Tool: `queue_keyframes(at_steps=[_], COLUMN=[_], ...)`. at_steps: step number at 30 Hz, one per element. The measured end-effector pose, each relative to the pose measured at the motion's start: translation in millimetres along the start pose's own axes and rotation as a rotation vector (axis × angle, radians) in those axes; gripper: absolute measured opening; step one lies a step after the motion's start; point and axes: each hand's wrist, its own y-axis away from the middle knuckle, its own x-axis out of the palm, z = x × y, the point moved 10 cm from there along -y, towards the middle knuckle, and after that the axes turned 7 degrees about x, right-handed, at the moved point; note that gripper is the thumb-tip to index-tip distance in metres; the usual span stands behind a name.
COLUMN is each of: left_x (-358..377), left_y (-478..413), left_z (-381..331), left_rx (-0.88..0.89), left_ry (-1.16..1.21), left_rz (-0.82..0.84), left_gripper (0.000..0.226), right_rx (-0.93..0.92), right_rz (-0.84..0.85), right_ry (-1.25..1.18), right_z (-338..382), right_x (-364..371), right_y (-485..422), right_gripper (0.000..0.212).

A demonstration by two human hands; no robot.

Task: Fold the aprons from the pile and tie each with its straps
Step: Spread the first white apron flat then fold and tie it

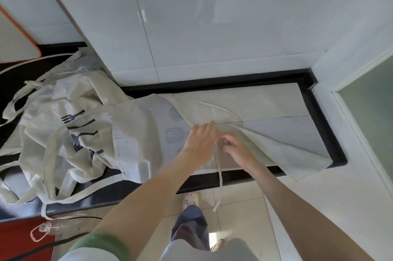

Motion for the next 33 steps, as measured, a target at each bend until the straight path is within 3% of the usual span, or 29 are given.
queue_keyframes(at_steps=[2,4,7,11,14,17,20,25,29,33], left_x=[6.7,19.1,27.7,33.0,43.4,46.1,52.5,51.7,43.0,6.9], left_y=[-16.9,-32.9,-48.8,-68.9,-82.8,-89.3,-88.6,-83.1,-77.4,-71.4], left_z=[-8.0,-7.5,-11.6,-23.7,-24.6,-24.0,-22.3,-16.8,10.6,29.6], left_rx=[0.057,0.066,0.122,0.172,0.119,0.117,0.122,0.058,-0.053,-0.020], left_ry=[0.022,0.035,0.003,0.063,0.076,0.061,0.057,0.119,0.145,0.271], left_rz=[0.044,0.106,0.162,0.217,0.309,0.358,0.398,0.338,0.255,-0.110], left_gripper=[0.065,0.071,0.084,0.093,0.097,0.102,0.102,0.104,0.110,0.070], right_rx=[0.095,0.354,0.581,0.428,0.393,0.327,0.305,0.376,0.385,0.267], right_rz=[-0.180,-0.347,-0.382,-0.510,-0.651,-0.724,-0.757,-0.590,-0.570,-0.521], right_ry=[-0.218,-0.511,-0.932,-1.407,-1.490,-1.520,-1.380,-0.763,-0.460,0.071], right_z=[-13.7,-54.2,-98.1,-108.4,-119.2,-127.0,-124.6,-115.6,-103.7,-51.6], right_x=[-29.1,-55.7,-60.3,-83.9,-106.3,-132.5,-164.7,-204.5,-226.7,-206.5], right_y=[-0.8,2.9,19.8,29.8,37.5,33.1,24.9,-8.8,-20.1,-34.0], right_gripper=[0.017,0.020,0.023,0.016,0.008,0.029,0.041,0.060,0.053,0.023])
